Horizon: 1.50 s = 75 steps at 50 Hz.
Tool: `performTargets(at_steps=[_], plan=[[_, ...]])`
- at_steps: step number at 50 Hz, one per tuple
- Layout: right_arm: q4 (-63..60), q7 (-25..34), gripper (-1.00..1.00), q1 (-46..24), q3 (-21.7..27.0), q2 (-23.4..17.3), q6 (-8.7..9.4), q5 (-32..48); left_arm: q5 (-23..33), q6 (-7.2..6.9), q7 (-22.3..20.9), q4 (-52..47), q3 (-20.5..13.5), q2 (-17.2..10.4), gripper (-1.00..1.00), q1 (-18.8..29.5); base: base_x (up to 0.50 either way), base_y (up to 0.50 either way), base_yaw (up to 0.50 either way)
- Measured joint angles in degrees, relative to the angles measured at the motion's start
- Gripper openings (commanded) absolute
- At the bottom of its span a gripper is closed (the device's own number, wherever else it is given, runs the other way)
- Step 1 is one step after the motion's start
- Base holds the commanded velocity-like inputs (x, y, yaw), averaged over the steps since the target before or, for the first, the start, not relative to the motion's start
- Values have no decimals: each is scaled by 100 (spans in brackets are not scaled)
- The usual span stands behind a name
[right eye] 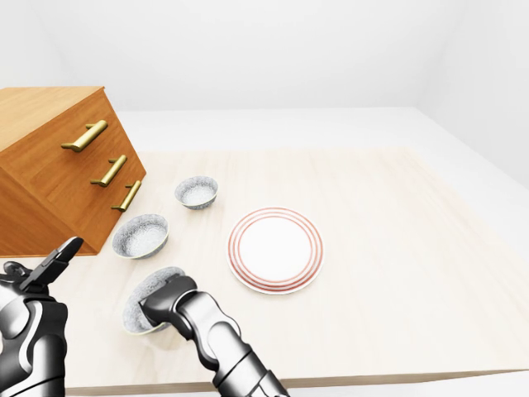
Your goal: Put the bowl at the front on the plate.
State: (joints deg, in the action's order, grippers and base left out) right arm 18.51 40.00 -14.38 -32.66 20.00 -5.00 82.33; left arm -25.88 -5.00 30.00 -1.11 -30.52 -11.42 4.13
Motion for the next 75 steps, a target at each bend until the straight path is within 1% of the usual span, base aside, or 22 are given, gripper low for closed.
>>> performTargets(at_steps=[16, 18, 22, 28, 36, 47, 54, 66, 71, 75], plan=[[-219, -63, -100, 83, -201, 0, 7, 588, 44, 0, 0, -20, -3, 6, 100, 1, 0, 0, 0], [-260, -51, -100, 103, -227, 0, 27, 652, 45, 0, 0, -26, -5, 7, 100, 0, 0, 0, 0], [-377, 1, -100, 151, -263, 0, 134, 736, 44, 0, 0, -21, -7, 8, 100, 1, 0, 0, 0], [-603, 0, -100, 212, -295, 0, 181, 1001, 28, 0, 0, -43, -12, 11, 100, -10, 0, 0, 0], [-936, 0, -100, 275, -332, -4, 211, 1230, 16, 0, 0, -49, -14, 19, 100, -21, 0, 0, 0], [-1325, 0, -100, 255, -345, 0, 201, 1488, 3, 0, 0, -42, -13, 23, 100, -25, 0, 0, 0], [-1450, -24, -100, 297, -342, -19, 243, 1586, -1, 0, 0, -50, -14, 24, 100, -31, 0, 0, 0], [-1665, -330, -100, 548, -416, -209, 428, 1557, 26, 0, 0, -46, -5, 25, 100, -33, 0, 0, 0], [-1871, -469, -100, 769, -498, -361, 609, 1560, 42, 0, 0, -58, -7, 29, 100, -33, 0, 0, 0], [-2150, -699, -100, 1002, -623, -546, 754, 1545, 46, 0, 0, -54, -9, 32, 100, -33, 0, 0, 0]])
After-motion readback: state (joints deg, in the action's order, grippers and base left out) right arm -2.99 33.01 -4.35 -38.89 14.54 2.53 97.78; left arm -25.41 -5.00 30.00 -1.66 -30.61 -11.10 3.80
